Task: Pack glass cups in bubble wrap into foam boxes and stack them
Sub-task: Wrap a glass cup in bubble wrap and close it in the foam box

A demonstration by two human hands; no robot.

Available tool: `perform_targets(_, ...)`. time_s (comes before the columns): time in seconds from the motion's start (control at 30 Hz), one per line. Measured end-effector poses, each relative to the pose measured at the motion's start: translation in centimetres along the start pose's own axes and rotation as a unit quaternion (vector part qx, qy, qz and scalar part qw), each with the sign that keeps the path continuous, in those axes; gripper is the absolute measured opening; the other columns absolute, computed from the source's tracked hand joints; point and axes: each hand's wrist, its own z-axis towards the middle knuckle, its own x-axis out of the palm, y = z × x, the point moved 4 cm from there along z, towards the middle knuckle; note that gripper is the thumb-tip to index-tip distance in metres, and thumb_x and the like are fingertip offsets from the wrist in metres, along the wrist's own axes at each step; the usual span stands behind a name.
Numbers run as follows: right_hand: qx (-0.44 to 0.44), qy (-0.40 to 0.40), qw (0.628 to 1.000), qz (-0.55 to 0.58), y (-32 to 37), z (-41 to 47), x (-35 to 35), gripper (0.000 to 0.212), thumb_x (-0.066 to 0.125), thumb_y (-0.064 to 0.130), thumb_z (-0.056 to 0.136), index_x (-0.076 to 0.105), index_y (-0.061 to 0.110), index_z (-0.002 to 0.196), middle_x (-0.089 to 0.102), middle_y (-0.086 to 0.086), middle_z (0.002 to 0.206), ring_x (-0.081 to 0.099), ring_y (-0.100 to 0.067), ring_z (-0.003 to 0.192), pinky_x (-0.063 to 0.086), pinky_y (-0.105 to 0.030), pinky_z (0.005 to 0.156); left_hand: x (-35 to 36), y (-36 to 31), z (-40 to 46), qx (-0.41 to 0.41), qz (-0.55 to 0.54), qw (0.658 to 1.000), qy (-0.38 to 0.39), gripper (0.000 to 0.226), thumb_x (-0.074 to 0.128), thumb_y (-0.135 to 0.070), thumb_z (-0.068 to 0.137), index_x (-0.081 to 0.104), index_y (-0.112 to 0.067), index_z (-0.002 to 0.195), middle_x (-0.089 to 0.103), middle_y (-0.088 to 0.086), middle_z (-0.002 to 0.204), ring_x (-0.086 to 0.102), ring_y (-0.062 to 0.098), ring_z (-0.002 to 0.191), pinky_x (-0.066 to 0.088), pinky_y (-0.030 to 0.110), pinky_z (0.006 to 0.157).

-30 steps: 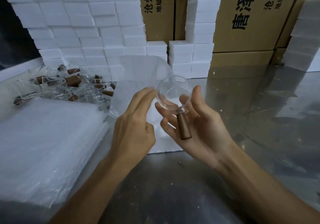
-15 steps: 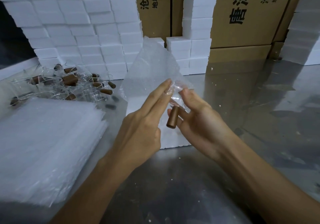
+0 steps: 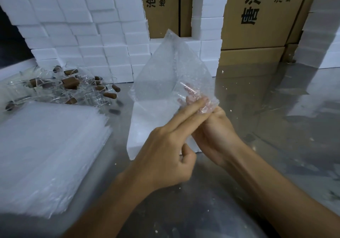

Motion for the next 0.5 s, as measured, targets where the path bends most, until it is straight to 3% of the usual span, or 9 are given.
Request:
perform_targets(0.07, -0.002, 0.019, 1.0, 0.016, 0.2, 0.1, 0.0, 0.045, 0.04, -0.017, 0.091, 0.066, 0.009, 0.117, 0.062, -0.009, 0.089, 0.061, -0.023, 0.084, 0.054, -0.032, 0.075, -1.4, 0.2, 0.2, -0.007, -0.016, 0.997, -0.072, 0.05, 0.054, 0.01, 0.066, 0.068, -0.007, 0.111, 0.058, 0.004, 0.132, 0.052, -0.001, 0.074, 0.043, 0.013, 0.059)
perform_targets(0.13, 0.0, 0.034, 0.999, 0.031, 0.4, 0.3, 0.1, 0.04, 0.047, -0.011, 0.092, 0.07, 0.012, 0.116, 0.066, -0.005, 0.086, 0.063, -0.028, 0.091, 0.057, -0.038, 0.072, -3.2, 1.1, 0.2, -0.015, 0.016, 0.986, -0.167, 0.028, 0.053, 0.012, 0.068, 0.067, -0.001, 0.088, 0.065, 0.007, 0.106, 0.055, 0.002, 0.077, 0.046, 0.023, 0.057)
perform_targets(0.17, 0.007, 0.036, 0.999, 0.034, 0.5, 0.4, 0.0, 0.035, 0.053, -0.006, 0.092, 0.073, 0.016, 0.111, 0.069, -0.003, 0.088, 0.063, -0.028, 0.097, 0.059, -0.04, 0.073, -4.1, 1.8, 0.2, -0.028, 0.044, 0.976, -0.212, 0.022, 0.052, 0.012, 0.07, 0.065, 0.001, 0.084, 0.064, 0.008, 0.096, 0.057, 0.011, 0.078, 0.046, 0.024, 0.061)
perform_targets(0.27, 0.038, 0.063, 0.997, 0.027, 0.9, 0.3, 0.0, 0.029, 0.065, 0.011, 0.081, 0.077, 0.021, 0.106, 0.069, -0.008, 0.103, 0.064, -0.03, 0.101, 0.059, -0.044, 0.076, -6.6, 5.1, -0.8, -0.178, 0.073, 0.927, -0.323, 0.024, 0.056, 0.002, 0.076, 0.061, -0.008, 0.097, 0.06, 0.007, 0.098, 0.055, 0.017, 0.085, 0.044, 0.018, 0.071)
perform_targets(0.33, 0.057, 0.086, 0.994, 0.04, 1.1, 0.2, 0.1, 0.036, 0.064, 0.014, 0.08, 0.074, 0.017, 0.114, 0.068, -0.012, 0.11, 0.065, -0.031, 0.101, 0.058, -0.045, 0.073, -7.7, 7.3, -1.5, -0.316, -0.005, 0.878, -0.359, 0.032, 0.061, -0.009, 0.078, 0.056, -0.02, 0.108, 0.059, 0.0, 0.108, 0.057, 0.014, 0.095, 0.046, 0.017, 0.074)
perform_targets(0.43, 0.088, 0.127, 0.986, 0.058, 1.2, -0.1, 0.5, 0.043, 0.067, 0.022, 0.076, 0.07, 0.015, 0.118, 0.065, -0.015, 0.118, 0.067, -0.031, 0.099, 0.052, -0.043, 0.065, -8.2, 10.0, -2.0, -0.401, -0.208, 0.824, -0.341, 0.036, 0.062, -0.009, 0.087, 0.053, -0.015, 0.122, 0.061, -0.005, 0.104, 0.064, 0.0, 0.087, 0.048, 0.008, 0.066)
perform_targets(0.5, 0.105, 0.141, 0.981, 0.088, 1.3, -0.2, 0.7, 0.046, 0.065, 0.024, 0.076, 0.066, 0.012, 0.121, 0.062, -0.017, 0.126, 0.067, -0.034, 0.101, 0.051, -0.039, 0.062, -8.4, 11.3, -2.4, -0.425, -0.283, 0.81, -0.288, 0.04, 0.064, -0.021, 0.085, 0.056, -0.021, 0.124, 0.066, 0.0, 0.114, 0.066, 0.003, 0.097, 0.051, 0.022, 0.089)
